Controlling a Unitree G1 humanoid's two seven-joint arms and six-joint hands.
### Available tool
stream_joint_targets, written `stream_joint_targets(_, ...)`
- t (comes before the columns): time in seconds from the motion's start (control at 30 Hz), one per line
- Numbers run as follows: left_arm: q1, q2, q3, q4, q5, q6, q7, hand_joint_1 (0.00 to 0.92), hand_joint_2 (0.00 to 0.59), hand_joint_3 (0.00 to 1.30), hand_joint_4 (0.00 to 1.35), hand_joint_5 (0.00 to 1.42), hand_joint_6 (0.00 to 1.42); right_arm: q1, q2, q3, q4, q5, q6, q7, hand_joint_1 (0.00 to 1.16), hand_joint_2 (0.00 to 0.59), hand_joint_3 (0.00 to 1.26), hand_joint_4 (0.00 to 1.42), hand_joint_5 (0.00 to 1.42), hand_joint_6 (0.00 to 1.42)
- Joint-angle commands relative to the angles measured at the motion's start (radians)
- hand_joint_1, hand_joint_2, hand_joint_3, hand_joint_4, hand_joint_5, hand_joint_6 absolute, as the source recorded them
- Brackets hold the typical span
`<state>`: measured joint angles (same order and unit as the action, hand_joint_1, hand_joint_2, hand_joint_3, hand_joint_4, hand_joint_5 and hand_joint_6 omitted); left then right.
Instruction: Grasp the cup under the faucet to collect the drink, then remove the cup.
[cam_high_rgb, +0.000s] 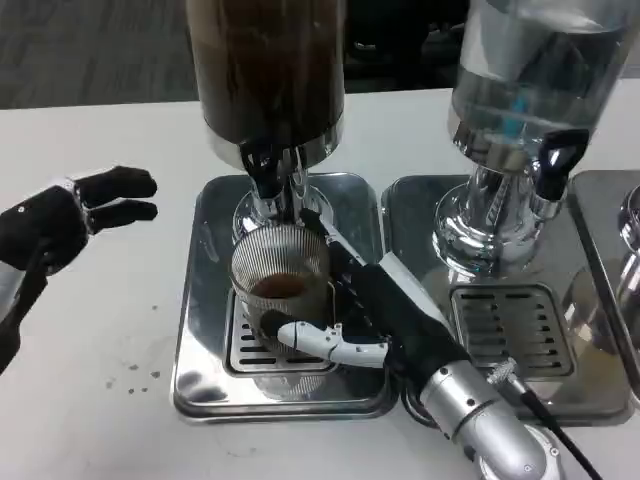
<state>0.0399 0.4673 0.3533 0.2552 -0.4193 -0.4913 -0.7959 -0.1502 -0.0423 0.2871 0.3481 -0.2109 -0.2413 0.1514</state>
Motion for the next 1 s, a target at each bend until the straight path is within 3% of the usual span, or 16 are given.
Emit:
stream_joint_targets(0.03, 0.002, 0.02, 0.008, 0.015, 0.014, -0.006, 0.004, 0.0, 0.074, 0.36, 0.28, 0.3, 0.21, -0.016, 0.009, 0.013, 0.024, -0.02, 0.005, -0.013, 0.7, 0.191, 0.0, 0.0, 0.0, 0.0)
stream_joint_targets(0.57, 0.004, 0.035, 0.008, 0.034, 0.024, 0.001, 0.008, 0.0, 0.082, 0.39, 0.3, 0.31, 0.21, -0.049, 0.044, 0.05, 0.082, -0.088, 0.041, -0.074, 0.69, 0.19, 0.0, 0.0, 0.0, 0.0)
stream_joint_targets(0.8, 0.007, 0.042, 0.009, 0.043, 0.03, 0.006, 0.009, 0.0, 0.084, 0.4, 0.32, 0.31, 0.21, -0.044, 0.059, 0.073, 0.072, -0.151, 0.091, -0.144, 0.67, 0.186, 0.0, 0.0, 0.1, 0.25)
stream_joint_targets(1.0, 0.011, 0.042, 0.013, 0.043, 0.034, 0.009, 0.01, 0.0, 0.081, 0.4, 0.32, 0.32, 0.21, -0.034, 0.066, 0.097, 0.049, -0.196, 0.13, -0.192, 0.67, 0.186, 0.0, 0.01, 0.19, 0.35)
